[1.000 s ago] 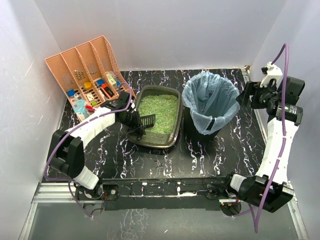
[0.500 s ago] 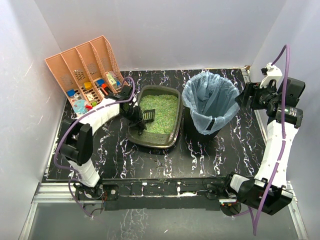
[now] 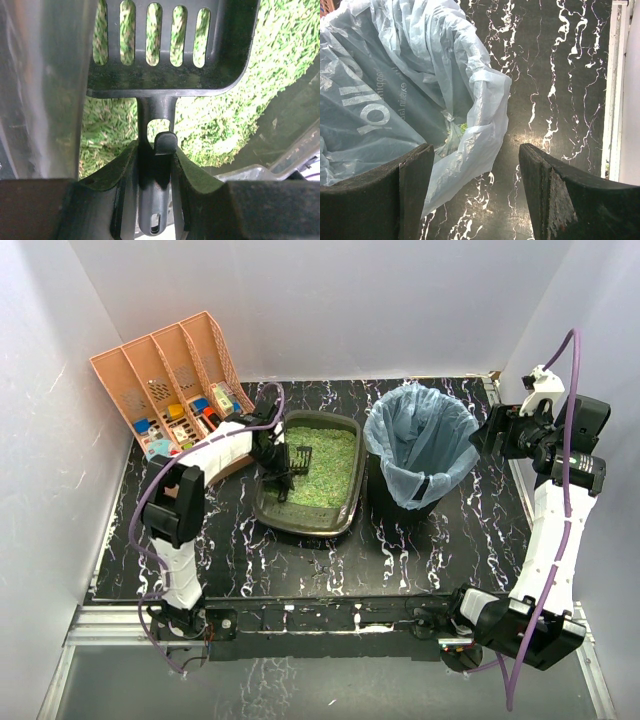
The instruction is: Clean the litter box
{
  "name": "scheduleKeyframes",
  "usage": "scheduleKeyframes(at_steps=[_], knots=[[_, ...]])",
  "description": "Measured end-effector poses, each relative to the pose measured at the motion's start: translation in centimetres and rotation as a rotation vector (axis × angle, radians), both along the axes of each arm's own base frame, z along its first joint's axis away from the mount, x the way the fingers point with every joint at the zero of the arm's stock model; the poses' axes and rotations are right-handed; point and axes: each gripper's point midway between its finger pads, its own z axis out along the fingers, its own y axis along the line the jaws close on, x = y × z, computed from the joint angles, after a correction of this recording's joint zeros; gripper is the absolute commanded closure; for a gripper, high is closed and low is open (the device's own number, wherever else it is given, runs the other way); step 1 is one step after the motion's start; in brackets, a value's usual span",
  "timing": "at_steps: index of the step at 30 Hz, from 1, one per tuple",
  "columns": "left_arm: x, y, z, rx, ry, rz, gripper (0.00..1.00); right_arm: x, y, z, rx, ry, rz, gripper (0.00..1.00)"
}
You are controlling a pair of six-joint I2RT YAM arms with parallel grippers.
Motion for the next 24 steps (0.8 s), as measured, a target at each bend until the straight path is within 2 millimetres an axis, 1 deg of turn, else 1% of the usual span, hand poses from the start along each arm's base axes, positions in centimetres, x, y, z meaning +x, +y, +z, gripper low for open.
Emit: scheduleKeyframes(at_steps=[3, 6, 11, 15, 19, 24], knots=[[1.3, -0.1, -0.1, 0.027, -0.028, -0.033, 1.00, 0.0, 0.1, 0.1, 0.005, -0.004, 0.005, 0.25], [2.0, -0.2, -0.3, 0.064, -0.047, -0.078, 1.00, 0.0, 0.2, 0.2, 0.011, -0.006, 0.009, 0.25], [2.6, -0.2, -0.5, 0.110, -0.061, -0.129, 1.00, 0.0, 0.3, 0.2, 0.015, -0.006, 0.011, 0.25], [2.5, 0.1, -0.4, 0.127, -0.071, -0.169, 1.00, 0.0, 0.4, 0.2, 0.019, -0.005, 0.013, 0.25], [2.0, 0.4, -0.3, 0.138, -0.078, -0.235, 1.00, 0.0, 0.4, 0.1, 0.021, -0.005, 0.015, 0.25], [0.5, 0.8, 0.3, 0.141, -0.063, -0.334, 1.00, 0.0, 0.4, 0.0, 0.022, -0.004, 0.015, 0.25]])
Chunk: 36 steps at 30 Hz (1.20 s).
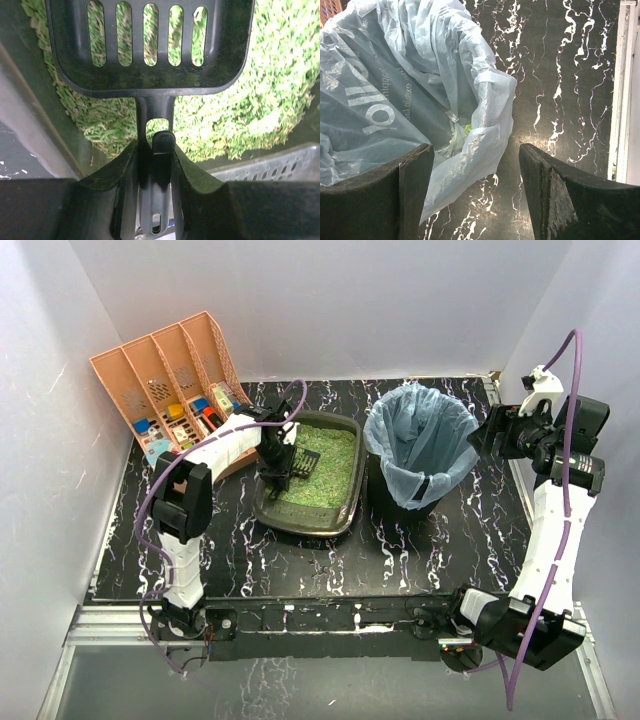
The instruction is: Clean the litter box
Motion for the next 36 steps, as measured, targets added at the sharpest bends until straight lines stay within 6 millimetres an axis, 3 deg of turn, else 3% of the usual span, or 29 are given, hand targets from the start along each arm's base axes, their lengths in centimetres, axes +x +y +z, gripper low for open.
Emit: scheduleKeyframes(at_steps=[12, 17, 21, 24, 27, 32, 36], knots=[[-2.4, -0.3, 2.9, -0.061, 0.024, -0.093, 1.00, 0.0, -0.3, 0.0, -0.027, 0.005, 0.002, 0.26], [-3.5, -0.7, 3.7, -0.105, 0.054, -0.110, 1.00, 0.4, -0.8, 2.9, -0.104, -0.050, 0.026, 0.29], [-4.3, -1.2, 3.8, -0.148, 0.091, -0.129, 1.00, 0.7, 1.2, 5.5, -0.133, -0.127, 0.129, 0.30], [-4.7, -1.7, 4.0, -0.182, 0.104, -0.150, 1.00, 1.1, 5.3, 6.3, -0.143, -0.156, 0.271, 0.30], [-5.2, -1.8, 3.9, -0.208, 0.099, -0.166, 1.00, 1.8, 10.7, 7.2, -0.147, -0.194, 0.473, 0.30], [-6.4, -1.2, 4.5, -0.229, 0.056, -0.197, 1.00, 2.1, 19.8, 7.2, -0.174, -0.231, 0.775, 0.41], [-6.8, -1.1, 5.5, -0.269, -0.004, -0.239, 1.00, 0.3, 28.3, 5.0, -0.215, -0.239, 1.039, 0.53]])
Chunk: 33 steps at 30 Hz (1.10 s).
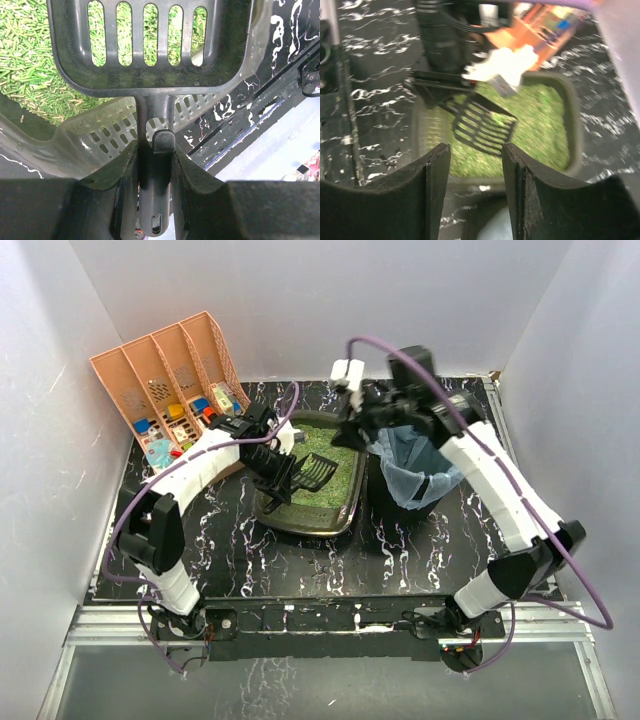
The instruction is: Clean the litter box
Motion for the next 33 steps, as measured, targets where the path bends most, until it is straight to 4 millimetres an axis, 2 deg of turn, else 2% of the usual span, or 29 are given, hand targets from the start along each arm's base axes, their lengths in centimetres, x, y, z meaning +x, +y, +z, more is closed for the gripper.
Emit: scheduleKeyframes(at_steps=[3, 5, 11, 16, 20, 25, 33], knots=[[-0.3, 0.3, 0.5, -0.031, -0.033, -0.016, 1.00, -2.1, 4.3, -2.1, -0.034, 0.011, 0.140, 0.57], [-0.4, 0.6, 0.7, -0.054, -0.047, -0.017, 1.00, -2.9, 5.4, -3.3, -0.046, 0.010, 0.185, 0.57], [0.1, 1.3, 1.3, -0.095, -0.069, -0.011, 1.00, -4.1, 6.2, -7.5, -0.125, 0.010, 0.259, 0.44], [0.0, 1.1, 1.5, -0.116, -0.071, -0.029, 1.00, -4.3, 6.8, -10.9, -0.198, 0.010, 0.294, 0.42], [-0.2, 0.9, 1.6, -0.134, -0.067, -0.043, 1.00, -3.8, 7.0, -13.7, -0.250, 0.016, 0.290, 0.42], [-0.4, 0.8, 1.9, -0.156, -0.061, -0.052, 1.00, -2.7, 7.7, -16.3, -0.288, 0.014, 0.287, 0.44], [-0.6, 0.6, 2.8, -0.194, -0.058, -0.057, 1.00, -2.7, 7.4, -19.0, -0.317, 0.030, 0.288, 0.54]])
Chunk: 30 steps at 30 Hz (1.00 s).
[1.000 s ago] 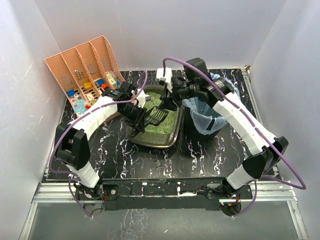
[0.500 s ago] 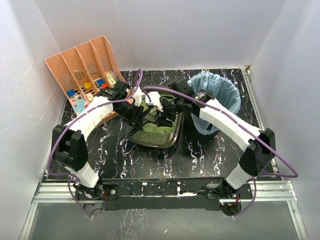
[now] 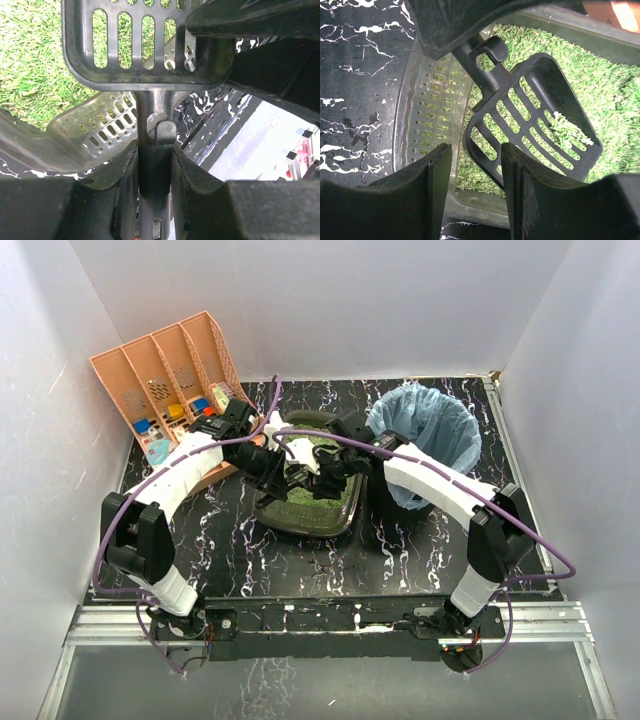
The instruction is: Clean the litter box
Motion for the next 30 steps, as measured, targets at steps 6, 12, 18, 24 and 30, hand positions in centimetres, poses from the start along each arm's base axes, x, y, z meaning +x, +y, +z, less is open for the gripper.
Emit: scheduleKeyframes(at_steps=[6, 12, 18, 24, 30], knots=[[0.1, 0.0, 0.3, -0.015, -0.003, -0.003, 1.00, -0.4, -0.3, -1.4, -0.015, 0.022, -0.002, 0.58], [0.2, 0.1, 0.4, -0.016, -0.020, -0.010, 1.00, -0.7, -0.1, -1.5, -0.001, 0.040, 0.004, 0.59], [0.4, 0.4, 0.8, -0.003, -0.062, -0.012, 1.00, -1.6, 0.5, -2.4, 0.014, 0.101, 0.039, 0.60], [0.9, 1.0, 1.6, 0.018, -0.137, -0.008, 1.00, -1.3, 0.5, -2.8, 0.009, 0.127, 0.034, 0.52], [1.5, 2.3, 1.1, 0.094, -0.166, 0.012, 1.00, 1.6, 0.1, -0.3, 0.016, 0.067, -0.032, 0.40]])
